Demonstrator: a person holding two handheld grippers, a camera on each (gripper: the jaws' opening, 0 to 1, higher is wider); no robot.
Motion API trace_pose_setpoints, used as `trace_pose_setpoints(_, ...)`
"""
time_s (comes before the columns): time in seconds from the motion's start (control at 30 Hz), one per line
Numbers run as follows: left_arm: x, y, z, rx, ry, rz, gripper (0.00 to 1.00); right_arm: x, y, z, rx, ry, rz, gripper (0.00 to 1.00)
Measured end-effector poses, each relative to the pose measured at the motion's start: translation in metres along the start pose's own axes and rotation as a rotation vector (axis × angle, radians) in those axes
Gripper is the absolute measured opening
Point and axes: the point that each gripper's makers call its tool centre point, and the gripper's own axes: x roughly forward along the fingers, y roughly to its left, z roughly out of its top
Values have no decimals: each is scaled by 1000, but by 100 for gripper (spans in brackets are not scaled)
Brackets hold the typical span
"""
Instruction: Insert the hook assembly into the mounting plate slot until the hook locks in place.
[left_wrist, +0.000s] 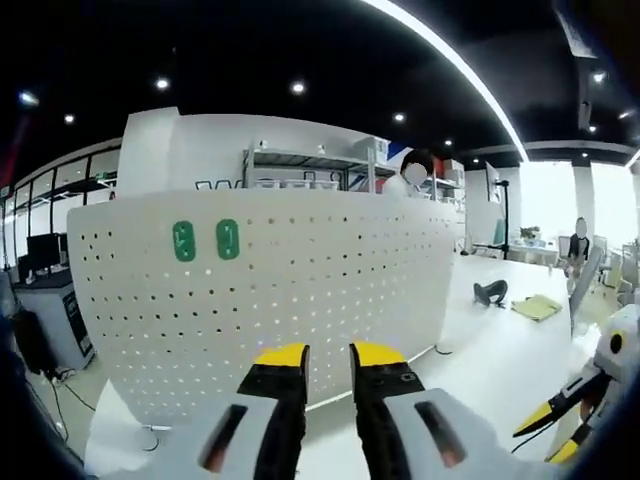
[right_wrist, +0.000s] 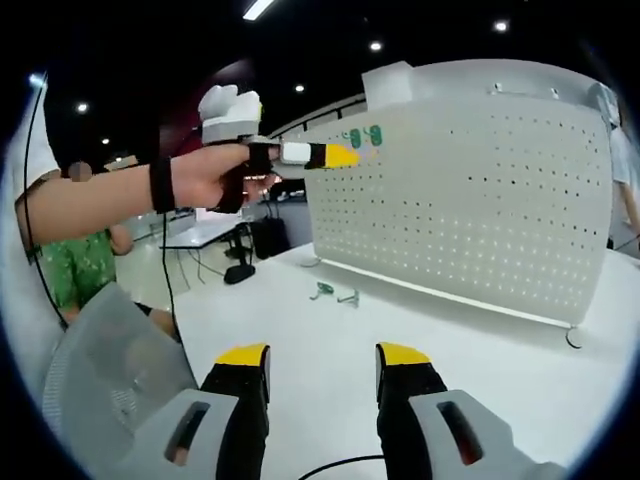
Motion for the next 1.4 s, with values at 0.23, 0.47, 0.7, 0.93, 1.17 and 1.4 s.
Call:
trace_pose_setpoints(0.23, -31, -18, -18, -7, -5, -39, 21, 0, 13, 3, -10, -4, 7, 42)
trace_pose_setpoints(0.47, -63, -33, -36, -15, 3, -74, 25, 2, 27, 2, -12, -1, 17, 42)
trace_pose_setpoints(0.7, -89, -36, -49, -23, 20, -75, 28, 2, 37, 6, -24, -4, 23, 43)
trace_pose_setpoints(0.93, -111, -39, -67, -11, 74, -85, 30, 4, 43, 6, -31, 3, 25, 43)
trace_pose_setpoints(1.17, -137, -38, -83, -44, 90, -86, 33, 9, 54, 10, -42, 5, 36, 43)
trace_pose_setpoints(1.4, -157, -33, -103, -75, 119, -64, 33, 18, 65, 8, -48, 14, 53, 43)
